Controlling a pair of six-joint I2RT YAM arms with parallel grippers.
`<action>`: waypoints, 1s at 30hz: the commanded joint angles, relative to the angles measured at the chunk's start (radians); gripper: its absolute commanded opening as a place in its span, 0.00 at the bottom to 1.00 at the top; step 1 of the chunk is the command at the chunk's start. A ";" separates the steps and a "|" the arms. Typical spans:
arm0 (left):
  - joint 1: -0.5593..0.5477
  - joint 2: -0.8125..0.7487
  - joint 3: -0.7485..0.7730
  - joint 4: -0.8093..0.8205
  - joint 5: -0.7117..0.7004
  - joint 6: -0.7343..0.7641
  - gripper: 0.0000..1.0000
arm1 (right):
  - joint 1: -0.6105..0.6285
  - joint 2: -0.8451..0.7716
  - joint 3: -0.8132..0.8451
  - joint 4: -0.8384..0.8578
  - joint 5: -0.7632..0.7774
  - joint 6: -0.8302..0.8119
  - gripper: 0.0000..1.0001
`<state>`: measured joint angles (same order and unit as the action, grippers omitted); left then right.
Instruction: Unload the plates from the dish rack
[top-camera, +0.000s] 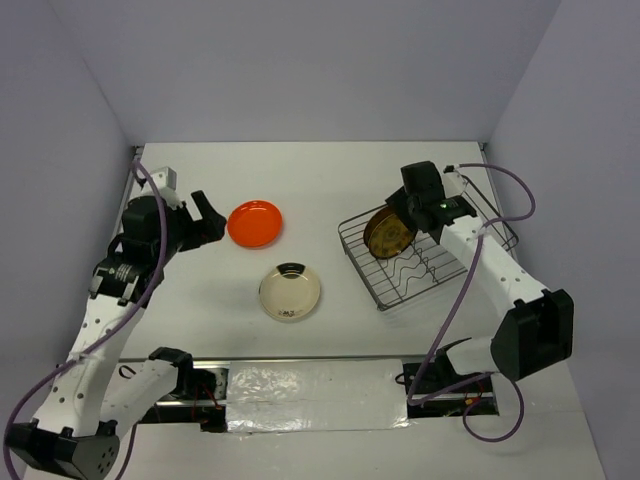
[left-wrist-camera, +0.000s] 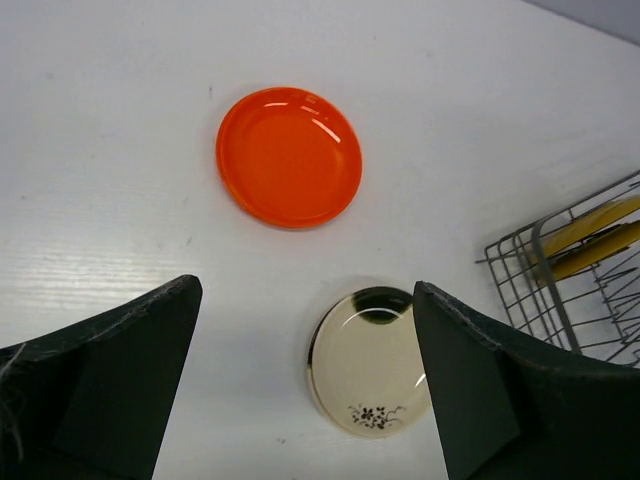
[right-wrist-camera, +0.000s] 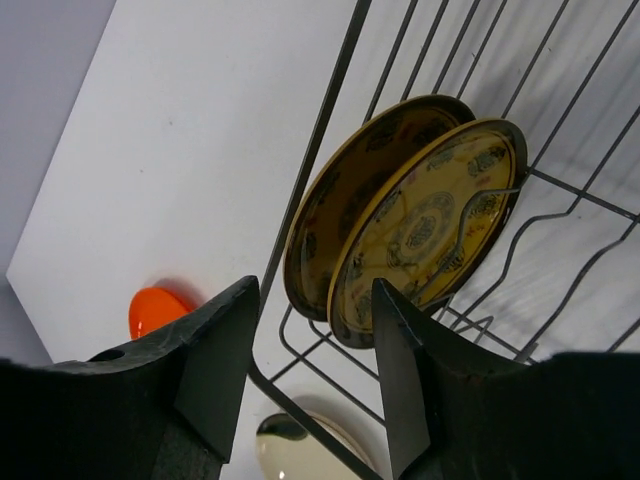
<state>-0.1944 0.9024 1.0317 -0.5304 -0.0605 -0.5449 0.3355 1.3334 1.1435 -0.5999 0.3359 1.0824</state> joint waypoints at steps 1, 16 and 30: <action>0.003 -0.034 -0.062 -0.048 -0.061 0.114 0.99 | -0.018 0.048 0.002 0.057 0.006 0.050 0.56; 0.024 -0.007 -0.134 -0.039 -0.070 0.137 1.00 | -0.024 0.128 -0.010 0.012 0.012 0.149 0.11; 0.024 0.026 0.043 -0.057 0.010 0.010 0.99 | -0.016 -0.114 0.085 0.001 -0.069 0.136 0.03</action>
<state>-0.1741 0.9302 0.9607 -0.6220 -0.0902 -0.4664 0.3183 1.3239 1.1473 -0.6235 0.2878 1.2537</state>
